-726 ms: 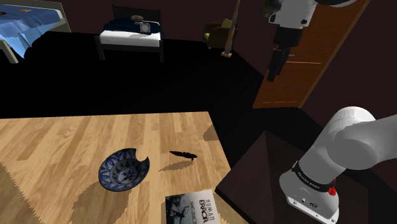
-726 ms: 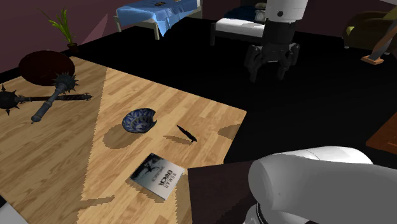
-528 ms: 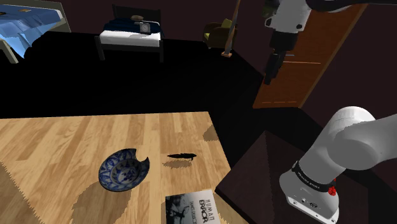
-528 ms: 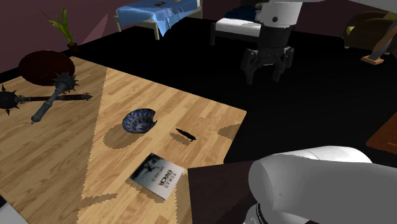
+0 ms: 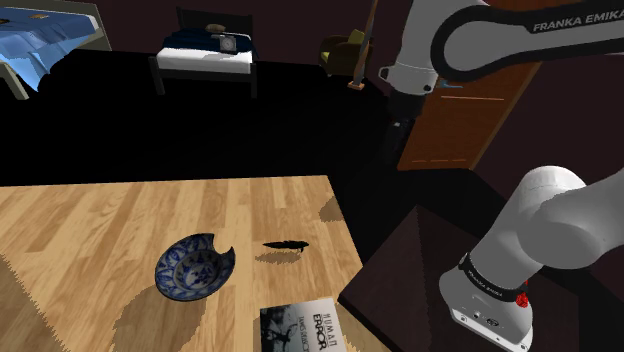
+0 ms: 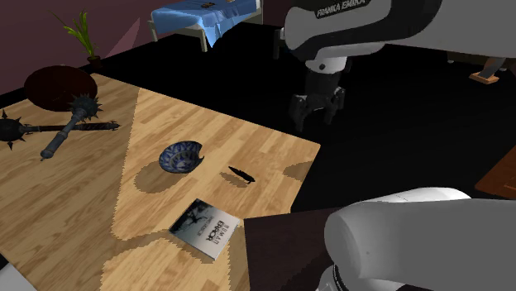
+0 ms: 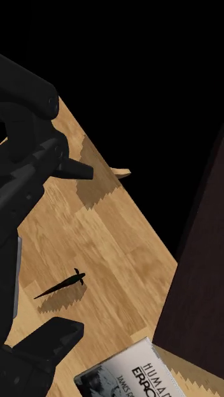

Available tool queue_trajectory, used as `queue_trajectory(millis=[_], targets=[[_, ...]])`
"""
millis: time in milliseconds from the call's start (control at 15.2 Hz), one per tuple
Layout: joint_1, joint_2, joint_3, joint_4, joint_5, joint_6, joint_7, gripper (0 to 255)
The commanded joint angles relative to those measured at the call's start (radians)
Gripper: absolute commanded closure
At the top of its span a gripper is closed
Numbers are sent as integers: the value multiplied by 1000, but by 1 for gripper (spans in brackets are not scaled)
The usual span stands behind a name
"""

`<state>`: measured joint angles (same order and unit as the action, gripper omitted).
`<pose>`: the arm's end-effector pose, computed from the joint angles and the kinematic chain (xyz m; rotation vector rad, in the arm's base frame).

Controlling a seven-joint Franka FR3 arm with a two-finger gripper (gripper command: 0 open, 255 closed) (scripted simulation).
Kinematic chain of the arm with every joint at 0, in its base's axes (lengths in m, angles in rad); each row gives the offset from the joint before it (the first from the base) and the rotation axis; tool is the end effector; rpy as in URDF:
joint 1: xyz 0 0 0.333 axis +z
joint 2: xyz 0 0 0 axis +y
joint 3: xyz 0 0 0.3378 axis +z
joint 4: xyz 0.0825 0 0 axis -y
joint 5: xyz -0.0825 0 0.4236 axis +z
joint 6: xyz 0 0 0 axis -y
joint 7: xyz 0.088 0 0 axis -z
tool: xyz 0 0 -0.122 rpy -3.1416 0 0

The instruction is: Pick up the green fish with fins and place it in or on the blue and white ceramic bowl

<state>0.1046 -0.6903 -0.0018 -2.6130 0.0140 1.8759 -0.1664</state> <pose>0.3548 0.0379 0.4515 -3.0975 -0.4130 0.0724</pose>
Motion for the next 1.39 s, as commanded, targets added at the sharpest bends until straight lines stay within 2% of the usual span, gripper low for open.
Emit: queue_trajectory(millis=[0,396,792,1056,1320], targets=[[21,46,16,-28,7,89,-9,0],[76,223,58,-74,19,345,-38,0],[118,447,106,-67,6,594,-53,0],[134,611,140,-33,-37,745,-41,0],[152,781,159,24,-132,874,9,0]])
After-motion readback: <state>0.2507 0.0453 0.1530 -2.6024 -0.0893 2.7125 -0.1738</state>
